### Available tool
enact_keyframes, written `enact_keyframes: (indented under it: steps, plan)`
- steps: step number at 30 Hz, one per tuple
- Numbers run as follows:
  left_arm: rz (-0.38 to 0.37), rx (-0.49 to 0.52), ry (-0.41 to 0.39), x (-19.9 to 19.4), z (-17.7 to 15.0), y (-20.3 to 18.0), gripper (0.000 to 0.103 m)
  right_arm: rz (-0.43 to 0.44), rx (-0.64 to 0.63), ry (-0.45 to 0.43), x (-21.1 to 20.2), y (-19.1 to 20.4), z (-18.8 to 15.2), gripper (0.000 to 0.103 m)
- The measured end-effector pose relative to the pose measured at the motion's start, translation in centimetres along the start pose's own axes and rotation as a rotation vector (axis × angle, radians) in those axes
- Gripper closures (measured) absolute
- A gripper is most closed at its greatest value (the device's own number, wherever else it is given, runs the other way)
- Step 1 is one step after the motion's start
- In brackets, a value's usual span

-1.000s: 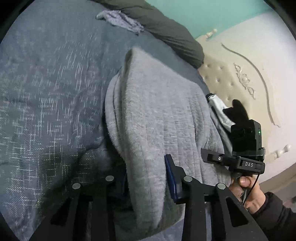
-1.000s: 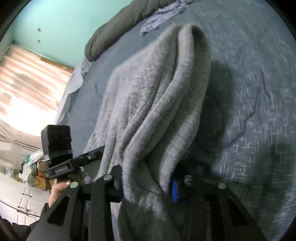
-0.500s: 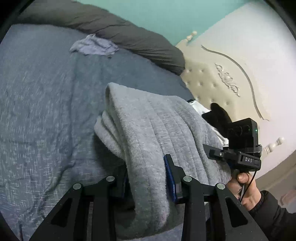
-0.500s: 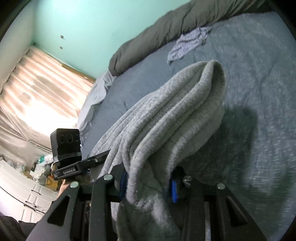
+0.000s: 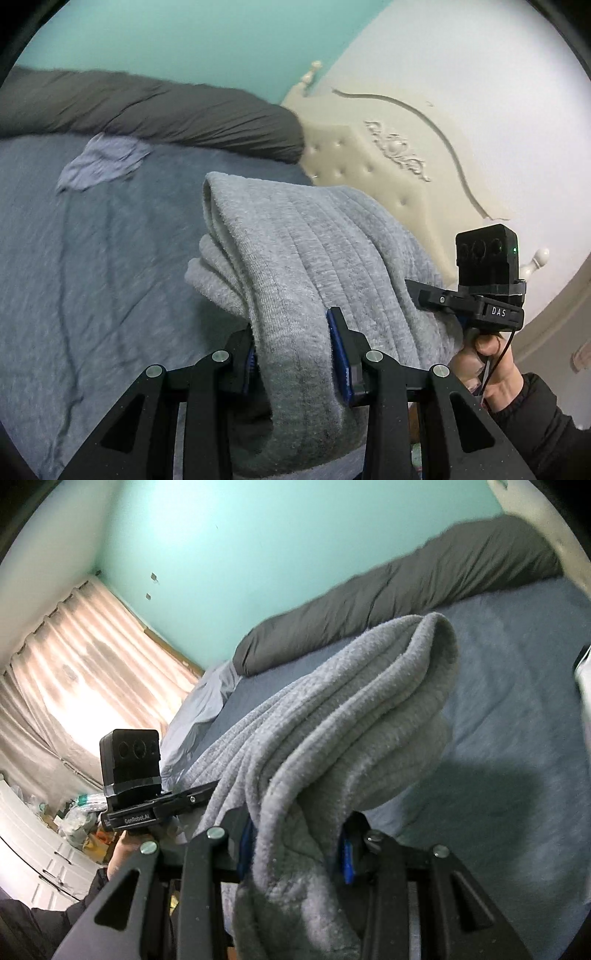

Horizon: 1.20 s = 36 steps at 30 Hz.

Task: Fold clothes
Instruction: 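Lift the folded grey sweater with both tools and carry it toward the clothes stack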

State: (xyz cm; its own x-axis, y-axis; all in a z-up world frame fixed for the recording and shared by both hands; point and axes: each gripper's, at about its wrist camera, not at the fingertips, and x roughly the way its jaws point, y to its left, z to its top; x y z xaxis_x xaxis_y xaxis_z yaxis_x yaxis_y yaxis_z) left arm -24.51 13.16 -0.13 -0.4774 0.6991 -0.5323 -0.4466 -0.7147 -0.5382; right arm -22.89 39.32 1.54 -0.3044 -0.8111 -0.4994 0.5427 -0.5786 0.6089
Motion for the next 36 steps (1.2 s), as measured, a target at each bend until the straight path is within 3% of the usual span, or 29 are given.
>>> enact_keyframes:
  steps: [10,16,21,30,36]
  plan:
    - [-0.057,0.105,-0.032,7.8,8.7,-11.0,0.067,-0.051,-0.048,-0.116,-11.6,-5.8,7.6,0.068]
    - [-0.101,0.156,-0.030,14.0,12.5,-16.4,0.067,-0.109,-0.085,-0.148,-17.9,-10.4,10.4,0.068]
    - [-0.124,0.146,-0.014,19.3,12.2,-19.1,0.067,-0.170,-0.077,-0.128,-22.0,-15.4,10.7,0.068]
    - [-0.135,0.096,0.020,28.4,9.5,-21.7,0.067,-0.235,-0.078,-0.068,-22.4,-22.6,10.0,0.068]
    - [-0.099,0.085,0.089,32.8,6.0,-21.2,0.067,-0.291,-0.053,0.005,-22.5,-27.3,6.7,0.066]
